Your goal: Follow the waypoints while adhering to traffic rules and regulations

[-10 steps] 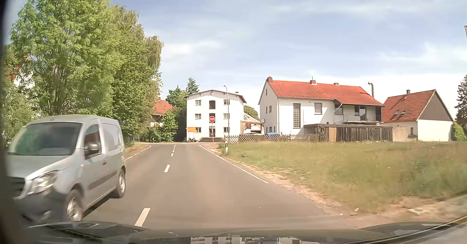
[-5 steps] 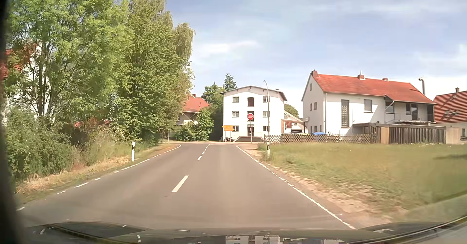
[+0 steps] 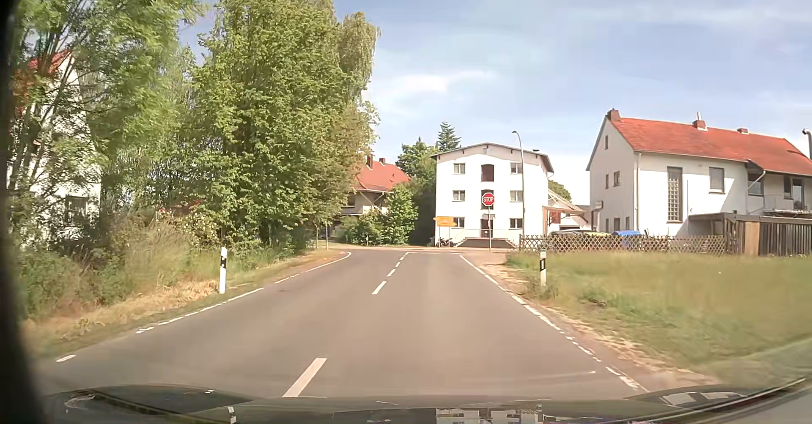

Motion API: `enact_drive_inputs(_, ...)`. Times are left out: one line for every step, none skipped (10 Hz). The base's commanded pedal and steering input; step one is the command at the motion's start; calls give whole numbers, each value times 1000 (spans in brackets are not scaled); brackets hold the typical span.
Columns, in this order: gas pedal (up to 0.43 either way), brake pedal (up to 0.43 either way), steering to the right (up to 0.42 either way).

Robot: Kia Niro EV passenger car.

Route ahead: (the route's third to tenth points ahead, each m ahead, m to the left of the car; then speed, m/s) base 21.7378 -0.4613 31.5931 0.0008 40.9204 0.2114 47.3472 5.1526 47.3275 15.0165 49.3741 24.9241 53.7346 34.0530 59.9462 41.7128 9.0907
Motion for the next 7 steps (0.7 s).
enact_drive_inputs(157, 0, -36)
enact_drive_inputs(150, 0, -24)
enact_drive_inputs(67, 0, -12)
enact_drive_inputs(0, 0, -5)
enact_drive_inputs(0, 0, -4)
enact_drive_inputs(0, 0, -4)
enact_drive_inputs(0, 0, -4)
